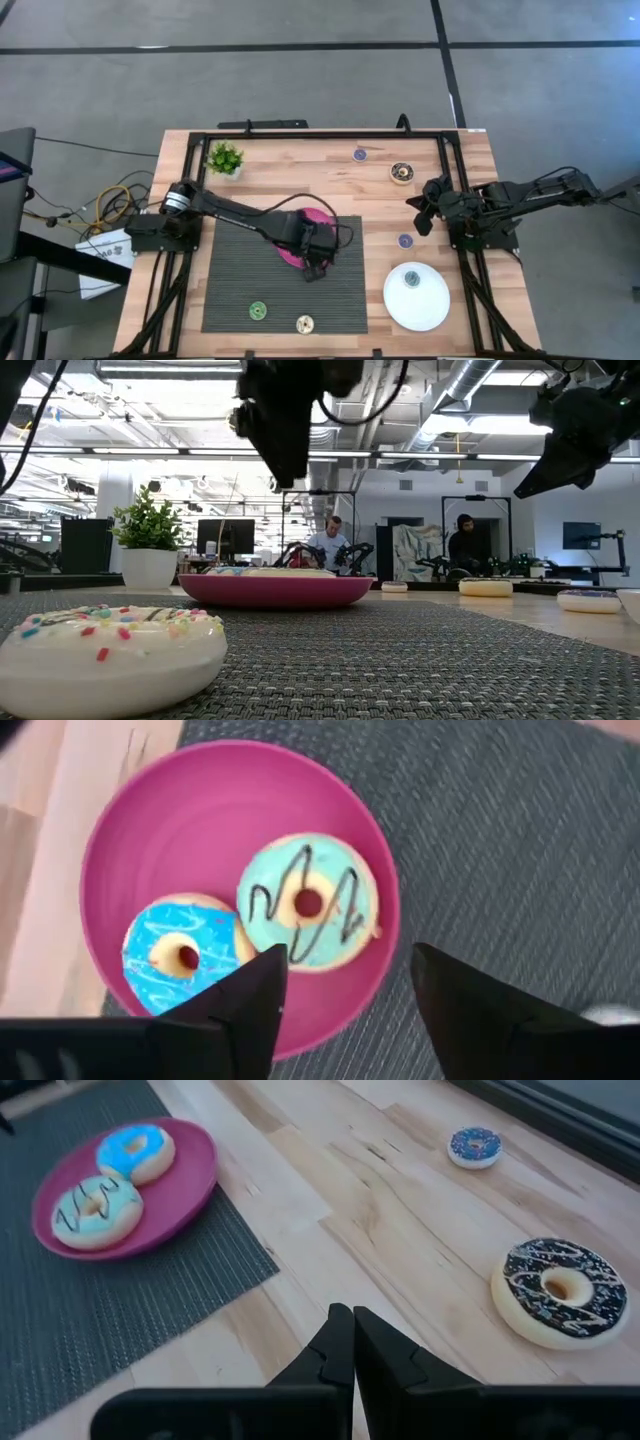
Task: Pick & Place donuts
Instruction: Put the small white donut on the white plate
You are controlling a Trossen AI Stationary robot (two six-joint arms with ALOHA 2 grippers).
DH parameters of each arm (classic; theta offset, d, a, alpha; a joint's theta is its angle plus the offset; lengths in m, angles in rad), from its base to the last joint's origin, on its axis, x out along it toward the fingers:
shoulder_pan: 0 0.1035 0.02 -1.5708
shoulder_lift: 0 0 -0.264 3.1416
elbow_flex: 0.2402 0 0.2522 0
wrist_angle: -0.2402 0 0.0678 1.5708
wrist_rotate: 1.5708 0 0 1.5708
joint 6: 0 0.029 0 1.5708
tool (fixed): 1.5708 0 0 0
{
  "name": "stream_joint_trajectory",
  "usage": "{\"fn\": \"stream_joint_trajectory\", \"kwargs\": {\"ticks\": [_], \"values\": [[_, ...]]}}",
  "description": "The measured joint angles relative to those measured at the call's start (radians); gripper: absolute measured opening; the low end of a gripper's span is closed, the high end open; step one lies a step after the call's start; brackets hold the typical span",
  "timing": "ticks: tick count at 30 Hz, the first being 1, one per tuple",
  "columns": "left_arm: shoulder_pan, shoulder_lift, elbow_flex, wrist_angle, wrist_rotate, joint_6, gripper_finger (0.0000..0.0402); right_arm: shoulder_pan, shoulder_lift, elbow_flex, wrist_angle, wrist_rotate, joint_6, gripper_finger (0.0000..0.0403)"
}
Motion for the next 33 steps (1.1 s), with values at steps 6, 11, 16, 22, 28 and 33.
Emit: {"fn": "stream_joint_trajectory", "kwargs": {"ticks": [6,11,16,22,28,33], "values": [[-0.025,-0.044,-0.008,-0.088,-0.108,0.052,0.0107,0.001,0.032,0.000,0.118,-0.079,-0.114,0.0000],[-0.039,-0.169,-0.157,0.034,-0.122,0.103,0.0019,0.039,0.126,0.000,0.363,-0.123,-0.226,0.0000],[-0.092,-0.387,-0.437,0.260,-0.124,0.065,0.0009,0.127,0.306,0.012,0.598,-0.091,-0.247,0.0000],[-0.163,-0.688,-0.791,0.507,-0.123,-0.031,0.0002,0.242,0.618,0.209,0.611,-0.031,-0.247,0.0000],[-0.245,-0.955,-1.014,0.553,-0.124,-0.092,0.0000,0.297,0.939,0.517,0.511,-0.023,-0.247,0.0000],[-0.313,-1.146,-1.115,0.547,-0.140,-0.047,0.0000,0.328,1.184,0.842,0.246,-0.035,-0.199,0.0000]]}}
